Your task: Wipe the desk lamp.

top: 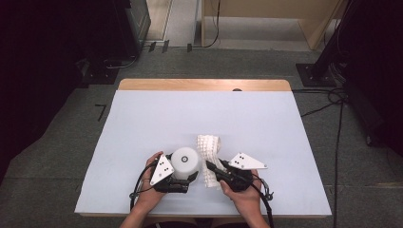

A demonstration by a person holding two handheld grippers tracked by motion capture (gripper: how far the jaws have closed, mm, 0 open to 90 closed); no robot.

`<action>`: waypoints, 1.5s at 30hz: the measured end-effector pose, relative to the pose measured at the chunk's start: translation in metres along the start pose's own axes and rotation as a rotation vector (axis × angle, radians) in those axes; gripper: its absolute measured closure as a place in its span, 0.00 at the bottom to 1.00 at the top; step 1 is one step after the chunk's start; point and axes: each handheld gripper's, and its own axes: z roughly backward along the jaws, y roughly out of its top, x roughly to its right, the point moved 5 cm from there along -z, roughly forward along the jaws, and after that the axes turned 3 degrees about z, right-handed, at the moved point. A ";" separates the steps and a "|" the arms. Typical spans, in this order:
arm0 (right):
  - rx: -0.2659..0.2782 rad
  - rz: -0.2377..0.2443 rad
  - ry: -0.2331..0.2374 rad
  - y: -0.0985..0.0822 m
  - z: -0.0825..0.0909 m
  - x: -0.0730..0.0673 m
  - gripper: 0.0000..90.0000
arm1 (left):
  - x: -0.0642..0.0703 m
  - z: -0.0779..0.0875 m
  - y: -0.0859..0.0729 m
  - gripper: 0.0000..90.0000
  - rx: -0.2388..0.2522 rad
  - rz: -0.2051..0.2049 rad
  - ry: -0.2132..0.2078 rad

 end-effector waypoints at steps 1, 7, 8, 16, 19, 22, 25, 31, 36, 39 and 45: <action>0.000 -0.003 -0.005 -0.001 0.000 0.002 0.81 | 0.000 0.000 0.000 0.09 0.001 -0.002 0.000; -0.005 -0.012 -0.014 -0.003 -0.001 0.007 0.81 | -0.001 0.006 0.003 0.00 -0.013 0.080 0.078; -0.006 -0.012 -0.017 -0.003 -0.001 0.008 0.81 | 0.001 0.008 0.004 0.00 -0.009 0.093 0.085; -0.019 -0.023 -0.026 -0.007 -0.002 0.013 0.81 | 0.020 -0.003 0.003 0.00 -0.025 0.176 0.292; -0.022 -0.021 -0.023 -0.008 -0.003 0.011 0.81 | 0.021 -0.003 0.003 0.09 -0.018 0.164 0.323; -0.028 -0.019 -0.016 -0.009 -0.005 0.010 0.81 | 0.017 0.000 0.004 0.09 -0.027 0.158 0.279; -0.045 -0.018 -0.010 -0.011 -0.007 0.009 0.81 | 0.009 0.004 0.008 0.09 -0.001 0.165 0.207; -0.100 -0.021 0.016 -0.020 -0.017 0.003 0.81 | 0.003 0.016 0.021 0.09 0.092 0.120 0.044; -0.082 -0.010 0.052 -0.014 -0.016 -0.006 0.81 | 0.005 0.012 0.017 0.10 0.057 0.082 0.018; -0.005 0.018 0.066 0.003 -0.004 -0.011 0.82 | 0.007 0.008 0.014 0.10 0.031 0.064 0.009; 0.021 0.050 0.060 0.009 0.003 -0.012 0.82 | 0.008 0.008 0.016 0.10 0.034 0.054 -0.001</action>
